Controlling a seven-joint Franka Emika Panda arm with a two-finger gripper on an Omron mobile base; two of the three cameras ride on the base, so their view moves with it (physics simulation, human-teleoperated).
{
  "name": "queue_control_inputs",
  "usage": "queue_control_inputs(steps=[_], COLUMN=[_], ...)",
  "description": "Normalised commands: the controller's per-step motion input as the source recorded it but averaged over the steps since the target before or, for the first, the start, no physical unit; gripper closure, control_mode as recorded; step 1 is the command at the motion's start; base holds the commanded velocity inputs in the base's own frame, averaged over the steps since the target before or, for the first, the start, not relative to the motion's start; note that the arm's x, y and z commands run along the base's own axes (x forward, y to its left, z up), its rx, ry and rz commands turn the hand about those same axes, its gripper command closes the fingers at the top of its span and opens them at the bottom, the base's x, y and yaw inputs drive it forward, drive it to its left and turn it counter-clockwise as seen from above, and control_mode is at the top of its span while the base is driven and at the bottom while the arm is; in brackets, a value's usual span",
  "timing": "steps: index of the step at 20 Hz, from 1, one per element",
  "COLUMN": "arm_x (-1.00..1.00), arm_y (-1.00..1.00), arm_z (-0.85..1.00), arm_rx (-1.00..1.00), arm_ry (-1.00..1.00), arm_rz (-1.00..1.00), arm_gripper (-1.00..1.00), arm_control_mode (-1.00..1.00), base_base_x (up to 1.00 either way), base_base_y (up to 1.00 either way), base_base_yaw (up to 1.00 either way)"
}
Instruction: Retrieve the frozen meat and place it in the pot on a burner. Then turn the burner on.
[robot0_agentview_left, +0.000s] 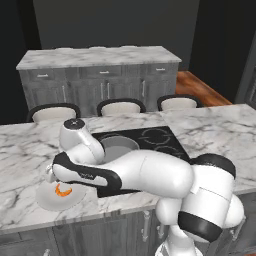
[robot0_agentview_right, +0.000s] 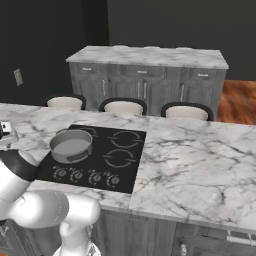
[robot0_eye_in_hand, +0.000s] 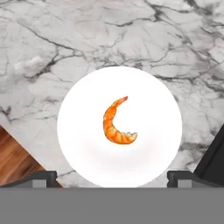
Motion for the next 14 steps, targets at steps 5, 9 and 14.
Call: queue_control_inputs(steps=[5,9,14], arm_x=[0.06,0.0,0.03], arm_y=[0.2,0.0,0.0], arm_z=[-0.22,-0.18,-0.35], arm_rx=[0.0,-0.08,-0.12], arm_ry=[0.03,-0.01,0.0], arm_rz=[0.02,0.0,0.0], arm_gripper=[-1.0,-1.0,-1.0], arm_control_mode=[-1.0,-1.0,-1.0], base_base_x=[0.0,0.0,0.0], base_base_y=[0.0,0.0,0.0], base_base_yaw=[0.0,0.0,0.0])
